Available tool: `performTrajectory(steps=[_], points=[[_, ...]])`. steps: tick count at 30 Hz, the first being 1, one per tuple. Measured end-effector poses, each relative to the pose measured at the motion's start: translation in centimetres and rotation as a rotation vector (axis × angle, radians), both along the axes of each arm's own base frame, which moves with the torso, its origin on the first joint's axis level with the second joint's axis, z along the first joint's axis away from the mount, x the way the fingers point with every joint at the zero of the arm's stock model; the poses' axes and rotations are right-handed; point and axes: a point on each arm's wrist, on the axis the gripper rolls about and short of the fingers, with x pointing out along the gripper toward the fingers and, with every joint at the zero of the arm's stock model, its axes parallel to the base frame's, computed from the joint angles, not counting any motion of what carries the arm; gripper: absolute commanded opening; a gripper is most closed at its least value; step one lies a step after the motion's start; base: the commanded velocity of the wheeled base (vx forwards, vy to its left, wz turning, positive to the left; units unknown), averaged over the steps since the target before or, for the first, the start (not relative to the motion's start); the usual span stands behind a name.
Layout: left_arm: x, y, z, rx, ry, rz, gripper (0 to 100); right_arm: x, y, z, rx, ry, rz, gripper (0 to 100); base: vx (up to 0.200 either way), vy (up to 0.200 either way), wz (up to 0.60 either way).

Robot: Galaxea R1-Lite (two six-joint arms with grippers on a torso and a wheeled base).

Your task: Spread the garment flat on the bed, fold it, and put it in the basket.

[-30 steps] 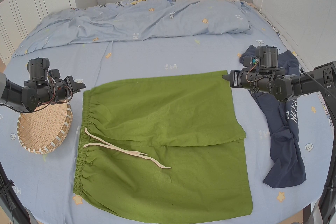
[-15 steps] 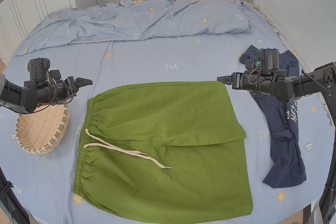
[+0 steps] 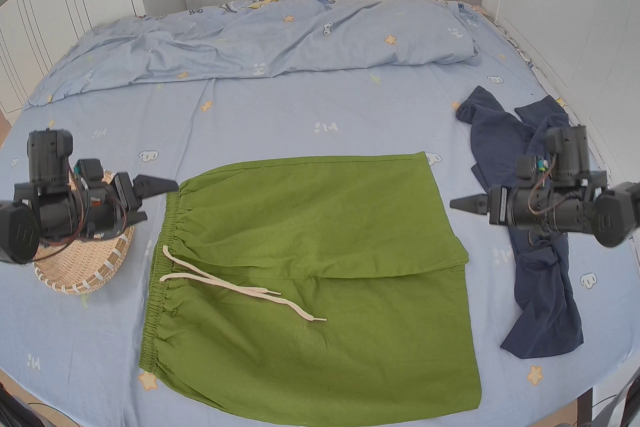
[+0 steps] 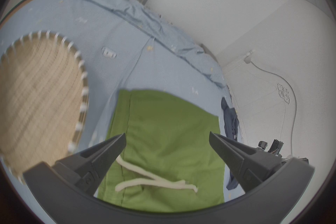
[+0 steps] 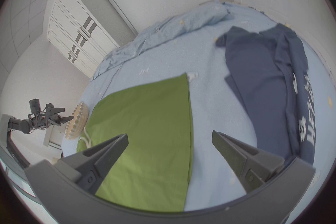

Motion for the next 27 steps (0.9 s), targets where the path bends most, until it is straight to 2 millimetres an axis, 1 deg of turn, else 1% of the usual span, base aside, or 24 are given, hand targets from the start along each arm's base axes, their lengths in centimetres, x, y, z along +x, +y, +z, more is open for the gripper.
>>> performTrajectory(steps=[3,4,8,11,14,16,19,22,27], points=[[-3.0,-0.1,-1.9,-0.027,0.083,-0.016,100,-3.8,-0.6,-1.1,0.008,0.069,0.017,100,0.0,0.0,0.0],[-3.7,-0.1,-2.4,-0.035,0.105,-0.021,100,-4.6,-0.8,-1.5,0.011,0.085,0.021,100,0.0,0.0,0.0],[-7.9,0.2,-5.2,-0.1,0.223,-0.059,100,-8.8,-1.5,-3.0,0.024,0.151,0.047,100,0.0,0.0,0.0],[-10.8,0.5,-6.9,-0.149,0.291,-0.08,100,-11.2,-2.0,-3.8,0.037,0.177,0.064,100,0.0,0.0,0.0],[-12.8,0.7,-8.3,-0.176,0.334,-0.096,100,-13.0,-2.3,-4.2,0.049,0.187,0.078,100,0.0,0.0,0.0],[-13.5,0.8,-8.8,-0.176,0.349,-0.1,100,-13.7,-2.4,-4.2,0.054,0.183,0.084,100,0.0,0.0,0.0],[-13.8,1.1,-9.6,-0.152,0.364,-0.105,100,-14.3,-2.5,-4.3,0.056,0.179,0.089,100,0.0,0.0,0.0],[-13.5,1.5,-10.5,-0.112,0.383,-0.121,100,-14.7,-2.6,-4.3,0.058,0.176,0.09,100,0.0,0.0,0.0],[-12.9,2.8,-12.1,-0.056,0.401,-0.13,100,-14.9,-2.7,-4.4,0.059,0.178,0.089,100,0.0,0.0,0.0]])
